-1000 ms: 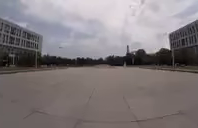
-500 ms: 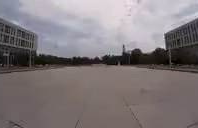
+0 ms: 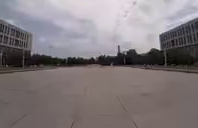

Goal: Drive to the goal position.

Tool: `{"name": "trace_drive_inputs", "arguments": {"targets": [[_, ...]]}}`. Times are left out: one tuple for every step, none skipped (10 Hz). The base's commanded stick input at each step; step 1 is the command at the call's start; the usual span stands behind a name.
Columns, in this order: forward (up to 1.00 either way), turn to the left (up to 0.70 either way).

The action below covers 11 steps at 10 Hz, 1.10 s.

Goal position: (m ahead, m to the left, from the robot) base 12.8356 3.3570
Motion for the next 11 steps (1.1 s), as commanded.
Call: {"name": "trace_drive_inputs", "arguments": {"targets": [[0.7,0.0],[0.7,0.0],[0.7,0.0],[0.7,0.0],[0.7,0.0],[0.7,0.0],[0.7,0.0],[0.7,0.0],[0.7,0.0],[0.7,0.0],[0.7,0.0]]}}
